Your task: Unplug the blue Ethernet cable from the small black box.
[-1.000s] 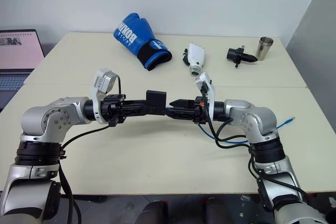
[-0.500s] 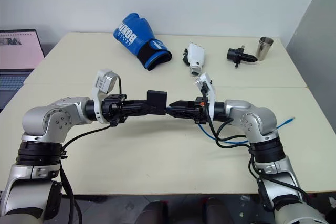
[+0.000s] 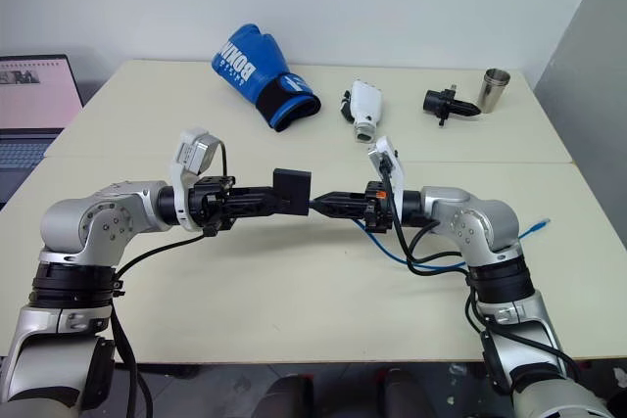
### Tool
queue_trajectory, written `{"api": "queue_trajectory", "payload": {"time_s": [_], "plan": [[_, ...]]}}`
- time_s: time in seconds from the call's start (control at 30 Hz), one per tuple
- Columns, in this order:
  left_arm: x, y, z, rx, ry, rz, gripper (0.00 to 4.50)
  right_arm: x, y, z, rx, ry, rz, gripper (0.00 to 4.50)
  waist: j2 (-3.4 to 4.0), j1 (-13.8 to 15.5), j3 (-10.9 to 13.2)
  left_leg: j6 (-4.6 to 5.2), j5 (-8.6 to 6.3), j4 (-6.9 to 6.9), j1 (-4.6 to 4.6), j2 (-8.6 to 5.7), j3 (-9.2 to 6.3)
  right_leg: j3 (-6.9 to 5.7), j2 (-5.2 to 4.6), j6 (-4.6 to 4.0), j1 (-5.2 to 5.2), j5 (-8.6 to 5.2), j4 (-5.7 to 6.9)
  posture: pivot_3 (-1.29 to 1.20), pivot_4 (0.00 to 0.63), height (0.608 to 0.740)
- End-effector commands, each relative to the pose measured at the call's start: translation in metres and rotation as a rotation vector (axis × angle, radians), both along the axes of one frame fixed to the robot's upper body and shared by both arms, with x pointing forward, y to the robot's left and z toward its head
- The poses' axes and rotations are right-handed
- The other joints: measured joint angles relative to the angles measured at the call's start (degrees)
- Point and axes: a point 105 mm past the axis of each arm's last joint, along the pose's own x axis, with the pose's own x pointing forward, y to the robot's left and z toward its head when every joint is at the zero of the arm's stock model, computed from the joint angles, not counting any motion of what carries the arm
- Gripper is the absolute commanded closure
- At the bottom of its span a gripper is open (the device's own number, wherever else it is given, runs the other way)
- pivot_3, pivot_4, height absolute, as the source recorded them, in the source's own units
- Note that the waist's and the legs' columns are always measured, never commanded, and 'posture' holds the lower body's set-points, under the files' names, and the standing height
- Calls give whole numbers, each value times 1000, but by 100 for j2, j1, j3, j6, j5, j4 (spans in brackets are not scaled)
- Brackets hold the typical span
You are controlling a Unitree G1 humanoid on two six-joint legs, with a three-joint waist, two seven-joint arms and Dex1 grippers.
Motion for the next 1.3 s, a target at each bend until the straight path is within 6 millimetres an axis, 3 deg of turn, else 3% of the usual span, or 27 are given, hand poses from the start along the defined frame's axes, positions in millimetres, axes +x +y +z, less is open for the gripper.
{"api": "queue_trajectory", "payload": {"time_s": [0.03, 0.57, 0.7, 0.83, 1.0, 1.07, 1.3], "plan": [[0, -3, 14, -21, -43, -19, 3736, -7, 3, 12, 7, -53, 29, 4410, 0, 0, 0, 0, 0, 0, 0, 0, 0, 0, 0, 0, 0, 0, 0, 0, 150, 740], [10, 24, 22, -7, -80, 90, 3736, 8, -42, -9, -93, -46, -121, 4419, 1, -4, 1, 0, 0, 0, -8, 0, 1, 0, 0, 0, -8, 0, -2, 0, 150, 740], [16, 31, 15, 20, -81, 153, 3736, 49, -71, -17, -142, -108, -398, 4419, 0, 2, 1, 0, 0, 1, -7, -1, 0, -1, 0, 0, -6, 0, -2, 0, 150, 740], [22, 32, -3, 91, -107, 208, 3736, 102, -116, -33, -282, -210, -799, 4419, 0, -1, 1, 0, 0, 1, -7, -2, 6, 5, -1, 1, -8, 0, -2, 0, 150, 740], [27, 24, -16, 153, -177, 231, 3736, 131, -145, -28, -329, -301, -1057, 4419, 1, 1, 1, -2, 1, 3, -47, -1, 9, 8, -2, -1, -52, 2, 5, 0, 150, 740], [29, 23, -19, 160, -195, 241, 3736, 136, -147, -24, -318, -319, -1093, 3716, 1, -2, 1, -2, 1, 4, -53, 0, 11, 8, -3, -1, -55, 2, 3, 0, 150, 740], [38, 21, -22, 163, -243, 306, 3736, 135, -140, -13, -265, -368, -1082, 2174, 2, 2, 1, -2, 1, 6, -67, -3, 9, 5, -6, -1, -58, 2, -3, 0, 150, 740]]}}
